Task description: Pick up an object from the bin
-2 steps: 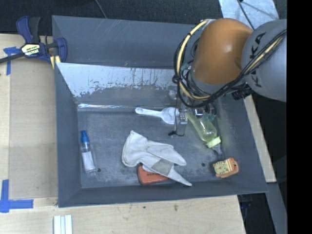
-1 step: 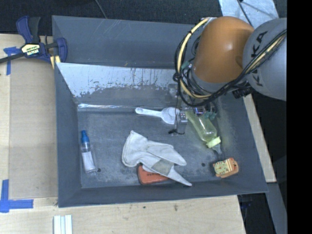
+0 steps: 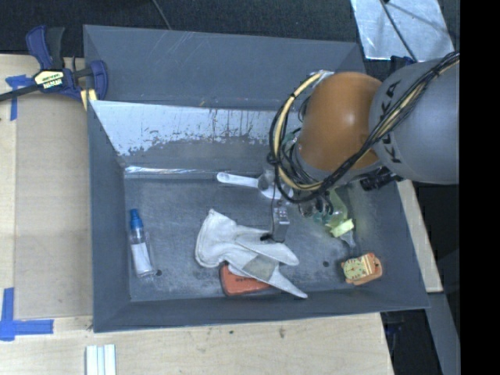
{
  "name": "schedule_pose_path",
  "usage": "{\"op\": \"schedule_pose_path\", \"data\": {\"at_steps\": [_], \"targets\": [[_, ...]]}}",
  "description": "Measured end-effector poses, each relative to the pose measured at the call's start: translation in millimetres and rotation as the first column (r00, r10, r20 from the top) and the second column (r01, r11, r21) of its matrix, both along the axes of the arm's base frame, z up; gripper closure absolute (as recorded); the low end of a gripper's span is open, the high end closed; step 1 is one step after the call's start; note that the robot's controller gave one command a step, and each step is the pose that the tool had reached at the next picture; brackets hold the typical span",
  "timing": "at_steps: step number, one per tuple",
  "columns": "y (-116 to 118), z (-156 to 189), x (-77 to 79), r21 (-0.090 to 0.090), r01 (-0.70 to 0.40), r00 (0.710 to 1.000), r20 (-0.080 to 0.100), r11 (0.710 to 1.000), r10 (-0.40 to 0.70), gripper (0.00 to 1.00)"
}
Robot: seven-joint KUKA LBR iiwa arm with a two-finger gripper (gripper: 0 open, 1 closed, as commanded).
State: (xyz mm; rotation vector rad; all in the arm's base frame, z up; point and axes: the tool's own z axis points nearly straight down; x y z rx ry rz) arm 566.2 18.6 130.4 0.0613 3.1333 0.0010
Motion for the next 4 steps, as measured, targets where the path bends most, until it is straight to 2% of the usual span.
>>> {"op": "schedule_pose_path", "data": {"at_steps": [1, 2, 3, 4], "targets": [[10.6, -13.2, -22.3, 0.000, 0.051, 0.999, -0.008, 0.999, -0.051, 0.00], [-1.5, 10.1, -20.9, 0.000, 0.052, 0.999, -0.003, 0.999, -0.052, 0.00], [-7.6, -59.2, -30.8, 0.001, 0.153, 0.988, -0.008, 0.988, -0.153, 0.00], [-4.3, -57.4, -28.2, -0.001, 0.052, 0.999, 0.001, 0.999, -0.052, 1.00]]}}
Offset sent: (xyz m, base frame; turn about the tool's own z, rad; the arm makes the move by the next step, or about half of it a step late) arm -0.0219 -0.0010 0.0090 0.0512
